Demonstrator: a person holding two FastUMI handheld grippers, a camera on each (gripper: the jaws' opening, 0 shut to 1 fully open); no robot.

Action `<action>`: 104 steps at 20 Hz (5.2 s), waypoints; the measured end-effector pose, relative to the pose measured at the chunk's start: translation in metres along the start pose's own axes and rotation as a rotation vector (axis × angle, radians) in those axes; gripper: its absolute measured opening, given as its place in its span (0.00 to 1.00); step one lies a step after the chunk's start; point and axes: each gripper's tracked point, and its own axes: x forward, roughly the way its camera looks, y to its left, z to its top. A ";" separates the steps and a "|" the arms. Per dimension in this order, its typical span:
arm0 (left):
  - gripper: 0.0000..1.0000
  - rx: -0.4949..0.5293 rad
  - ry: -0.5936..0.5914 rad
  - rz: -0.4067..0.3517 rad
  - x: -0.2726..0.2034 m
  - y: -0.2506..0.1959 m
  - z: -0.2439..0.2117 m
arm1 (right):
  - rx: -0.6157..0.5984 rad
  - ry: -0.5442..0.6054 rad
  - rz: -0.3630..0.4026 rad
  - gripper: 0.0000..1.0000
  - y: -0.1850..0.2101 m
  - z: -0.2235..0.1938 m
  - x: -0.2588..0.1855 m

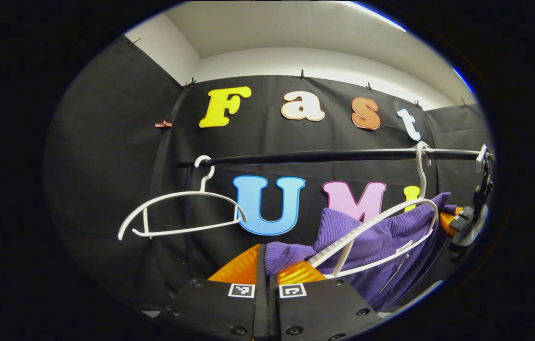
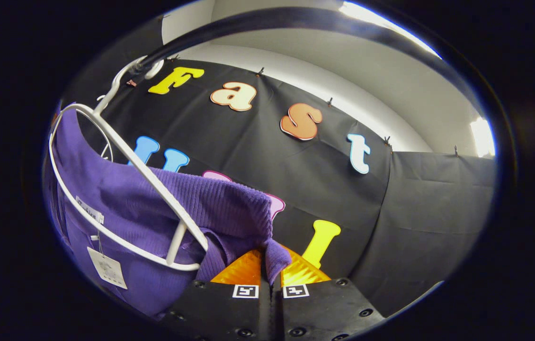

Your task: Grasp the clothes on the hanger with both hands and then place them into the laundry hamper below.

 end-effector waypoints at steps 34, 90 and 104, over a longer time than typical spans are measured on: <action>0.05 -0.279 0.416 -0.183 -0.054 -0.081 -0.165 | 0.216 0.416 0.327 0.04 0.109 -0.164 -0.110; 0.96 -0.115 0.378 -0.201 -0.113 -0.072 -0.134 | 0.283 0.308 0.723 1.00 0.230 -0.019 -0.217; 0.95 -0.048 0.036 -0.460 -0.260 -0.065 0.017 | 0.400 0.100 0.268 0.98 0.130 0.137 -0.340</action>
